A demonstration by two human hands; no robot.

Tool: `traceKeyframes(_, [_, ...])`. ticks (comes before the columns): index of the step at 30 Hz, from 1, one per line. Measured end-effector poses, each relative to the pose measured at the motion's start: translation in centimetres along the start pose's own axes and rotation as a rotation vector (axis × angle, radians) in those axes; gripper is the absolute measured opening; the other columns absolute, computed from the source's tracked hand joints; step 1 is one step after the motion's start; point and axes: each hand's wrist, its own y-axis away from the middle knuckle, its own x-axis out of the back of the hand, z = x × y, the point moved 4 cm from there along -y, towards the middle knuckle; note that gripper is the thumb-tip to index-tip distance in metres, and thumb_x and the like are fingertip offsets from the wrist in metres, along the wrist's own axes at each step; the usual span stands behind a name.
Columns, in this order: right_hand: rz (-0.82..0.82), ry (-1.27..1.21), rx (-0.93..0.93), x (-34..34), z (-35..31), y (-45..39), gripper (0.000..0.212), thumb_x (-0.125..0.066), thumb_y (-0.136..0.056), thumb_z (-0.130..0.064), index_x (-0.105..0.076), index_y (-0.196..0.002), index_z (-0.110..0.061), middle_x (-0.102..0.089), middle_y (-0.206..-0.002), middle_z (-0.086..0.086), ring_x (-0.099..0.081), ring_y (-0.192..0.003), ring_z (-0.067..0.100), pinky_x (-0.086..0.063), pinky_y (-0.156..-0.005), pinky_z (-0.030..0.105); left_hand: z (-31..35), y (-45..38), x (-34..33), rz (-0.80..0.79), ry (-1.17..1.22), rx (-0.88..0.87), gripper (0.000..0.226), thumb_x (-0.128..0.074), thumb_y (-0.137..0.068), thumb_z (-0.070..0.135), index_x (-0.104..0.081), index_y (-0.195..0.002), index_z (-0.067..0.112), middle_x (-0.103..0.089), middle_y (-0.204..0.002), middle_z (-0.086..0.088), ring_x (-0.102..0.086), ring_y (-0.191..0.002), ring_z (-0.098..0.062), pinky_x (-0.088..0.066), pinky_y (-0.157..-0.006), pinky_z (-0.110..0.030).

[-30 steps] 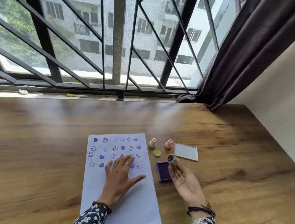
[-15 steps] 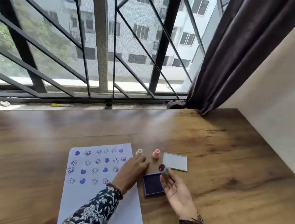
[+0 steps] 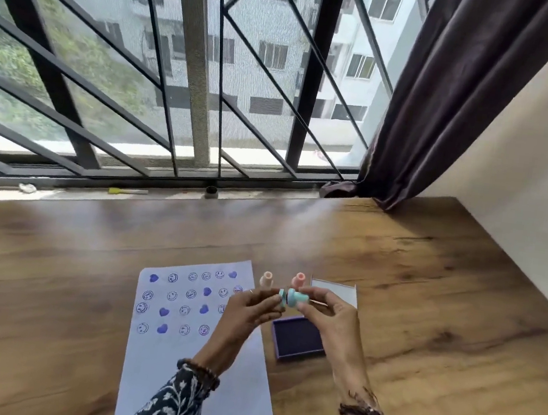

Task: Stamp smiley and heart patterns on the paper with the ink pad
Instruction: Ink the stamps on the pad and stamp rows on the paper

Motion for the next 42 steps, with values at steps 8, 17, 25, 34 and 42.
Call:
traceKeyframes(8, [-0.032,0.102,0.045,-0.4,-1.1,0.4,0.028,-0.073,-0.073,0.000,-0.073,-0.088,-0.023,-0.074,-0.093,-0.001,-0.070,-0.087,0.005,-0.052,-0.070,0.010,0.9,0.5,-0.2,-0.047,-0.028,-0.039,0.016,-0.068,-0.071,0.022,-0.075,-0.084,0.018,-0.076,-0.081,-0.002,-0.070,-0.080,-0.016,-0.054,-0.068,-0.016])
traceKeyframes(17, [-0.011,0.067,-0.028,-0.5,-0.3,-0.5,0.019,-0.074,-0.075,-0.013,-0.074,-0.095,-0.012,-0.076,-0.084,0.000,-0.072,-0.078,0.013,-0.057,-0.069,0.018,1.4,0.4,-0.2,-0.032,-0.188,-0.180,0.022,-0.069,-0.077,0.001,-0.070,-0.097,0.010,-0.075,-0.094,-0.006,-0.068,-0.090,-0.017,-0.052,-0.075,-0.019])
traceKeyframes(25, [0.025,0.716,0.165,-2.7,0.7,-3.2,0.022,-0.064,-0.082,-0.013,-0.068,-0.103,-0.018,-0.056,-0.099,0.005,-0.061,-0.092,0.019,-0.051,-0.082,0.027,-0.5,-1.2,1.9,0.259,-0.555,-0.282,0.023,-0.074,-0.072,0.002,-0.066,-0.089,0.015,-0.071,-0.086,0.001,-0.066,-0.079,-0.017,-0.050,-0.072,-0.020])
traceKeyframes(34, [0.051,0.933,0.310,-4.4,2.5,-4.1,0.029,-0.059,-0.087,-0.013,-0.048,-0.114,-0.017,-0.055,-0.112,0.003,-0.057,-0.098,0.017,-0.054,-0.077,0.030,-1.9,-5.1,3.0,0.420,-1.172,-0.248,0.048,-0.072,-0.073,0.036,-0.056,-0.114,0.016,-0.056,-0.112,-0.006,-0.044,-0.107,-0.027,-0.028,-0.082,-0.036])
traceKeyframes(42, [0.121,0.811,0.361,-4.0,1.4,-2.8,0.026,-0.065,-0.085,-0.028,-0.057,-0.108,-0.019,-0.058,-0.104,-0.003,-0.059,-0.089,0.011,-0.051,-0.073,0.023,-0.4,-4.3,2.1,0.403,-1.185,-0.436,0.010,-0.062,-0.083,0.025,-0.061,-0.092,0.023,-0.067,-0.091,0.003,-0.055,-0.094,-0.019,-0.014,-0.075,-0.027])
